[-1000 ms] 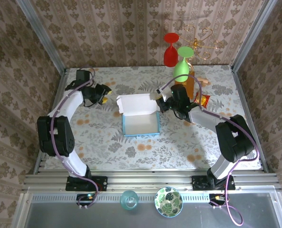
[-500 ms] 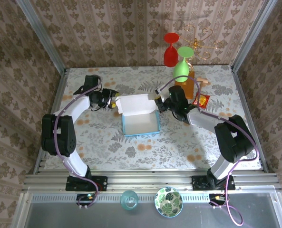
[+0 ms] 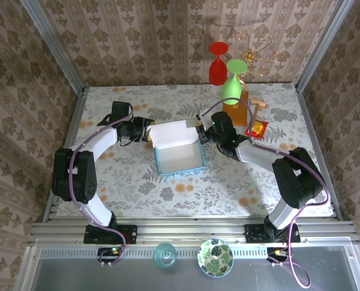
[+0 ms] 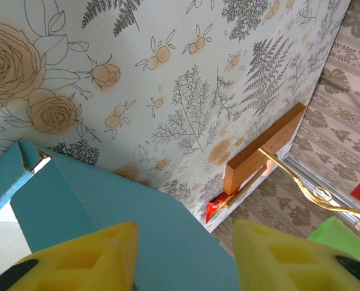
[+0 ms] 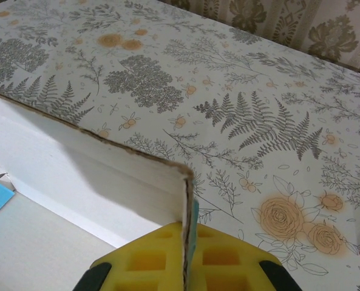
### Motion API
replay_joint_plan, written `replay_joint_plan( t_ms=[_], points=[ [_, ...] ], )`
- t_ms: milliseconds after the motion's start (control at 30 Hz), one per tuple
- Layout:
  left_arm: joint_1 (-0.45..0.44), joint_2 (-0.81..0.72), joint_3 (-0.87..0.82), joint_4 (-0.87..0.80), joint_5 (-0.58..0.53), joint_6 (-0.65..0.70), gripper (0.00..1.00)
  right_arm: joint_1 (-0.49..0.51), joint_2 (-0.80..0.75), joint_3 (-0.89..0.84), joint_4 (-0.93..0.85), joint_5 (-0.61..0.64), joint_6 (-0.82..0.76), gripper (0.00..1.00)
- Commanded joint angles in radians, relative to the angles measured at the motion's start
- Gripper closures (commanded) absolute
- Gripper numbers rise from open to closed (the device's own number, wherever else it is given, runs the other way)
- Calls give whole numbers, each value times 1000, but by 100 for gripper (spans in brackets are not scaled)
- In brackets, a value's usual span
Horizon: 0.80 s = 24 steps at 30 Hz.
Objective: Fold the paper box
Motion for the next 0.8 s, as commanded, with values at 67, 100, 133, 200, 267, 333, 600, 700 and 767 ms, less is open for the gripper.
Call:
replay_joint_plan(
  t_ms=[67,100,133,200,267,333,600,700,767],
  points=[
    [-36,-24,-17,78,17,-88,56,29,25,-12,63,61,66,100],
    [-37,-22,-13,78,15,-90,56,29,27,-12,68,68,77,100],
    [-40,-20,-10,79,15,-90,56,30,29,-12,74,76,90,100],
    [-42,-16,-4,82,15,-94,56,32,31,-10,86,80,108,100],
    [-44,-11,5,83,15,-97,56,32,38,0,90,79,125,100],
    [-46,-5,17,88,15,-104,57,35,47,15,91,74,136,100],
    [-44,5,93,54,17,-100,60,35,48,98,23,87,168,100],
    [-46,6,107,50,21,-99,60,32,48,123,-4,89,172,100],
    [-46,10,109,57,23,-104,60,31,49,130,-7,88,184,100]
  ],
)
